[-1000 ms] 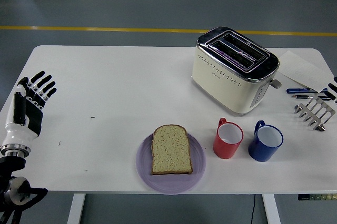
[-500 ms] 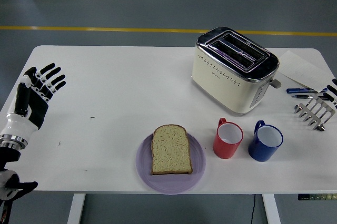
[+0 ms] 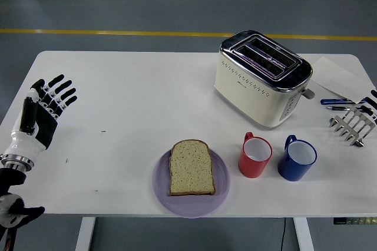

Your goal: Push plate across desktop,pick up the break from the machine,place the break in the plate

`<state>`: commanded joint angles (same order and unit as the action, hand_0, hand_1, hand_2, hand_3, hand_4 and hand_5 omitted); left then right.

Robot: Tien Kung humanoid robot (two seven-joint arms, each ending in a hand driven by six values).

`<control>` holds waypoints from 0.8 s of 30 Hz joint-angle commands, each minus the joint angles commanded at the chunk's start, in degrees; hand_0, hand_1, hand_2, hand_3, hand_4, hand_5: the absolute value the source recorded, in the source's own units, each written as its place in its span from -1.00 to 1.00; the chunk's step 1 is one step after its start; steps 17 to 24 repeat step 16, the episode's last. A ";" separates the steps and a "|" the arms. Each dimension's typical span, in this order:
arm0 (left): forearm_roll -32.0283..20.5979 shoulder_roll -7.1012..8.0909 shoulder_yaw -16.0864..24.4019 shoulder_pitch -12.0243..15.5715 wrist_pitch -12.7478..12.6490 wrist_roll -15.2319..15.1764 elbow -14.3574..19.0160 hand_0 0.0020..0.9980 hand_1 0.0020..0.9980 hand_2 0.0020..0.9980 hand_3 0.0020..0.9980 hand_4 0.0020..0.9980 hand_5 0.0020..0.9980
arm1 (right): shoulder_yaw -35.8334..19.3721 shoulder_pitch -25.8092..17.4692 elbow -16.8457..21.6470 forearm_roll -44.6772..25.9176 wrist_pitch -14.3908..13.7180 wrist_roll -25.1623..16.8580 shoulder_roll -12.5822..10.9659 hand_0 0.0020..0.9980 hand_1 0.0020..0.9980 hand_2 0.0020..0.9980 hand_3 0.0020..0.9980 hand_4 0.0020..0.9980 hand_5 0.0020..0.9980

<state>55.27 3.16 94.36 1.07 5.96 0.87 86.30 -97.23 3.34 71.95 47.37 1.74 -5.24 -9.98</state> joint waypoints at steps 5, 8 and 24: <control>-0.01 -0.03 0.06 0.00 -0.08 -0.02 -0.16 0.64 0.63 0.66 0.60 0.14 1.00 | -0.12 0.00 0.15 0.13 0.67 0.02 -0.06 0.51 0.47 0.49 0.49 0.09 0.15; -0.09 -0.12 0.06 -0.01 -0.39 -0.13 -0.36 0.64 0.63 0.66 0.60 0.14 1.00 | -0.23 0.06 0.24 0.56 2.15 0.48 -0.08 0.51 0.47 0.49 0.49 0.09 0.15; -0.09 -0.19 -0.39 0.07 -0.77 -0.25 -0.73 0.64 0.63 0.66 0.60 0.14 1.00 | -0.76 0.07 0.57 1.69 6.29 1.26 -0.43 0.51 0.47 0.48 0.48 0.10 0.15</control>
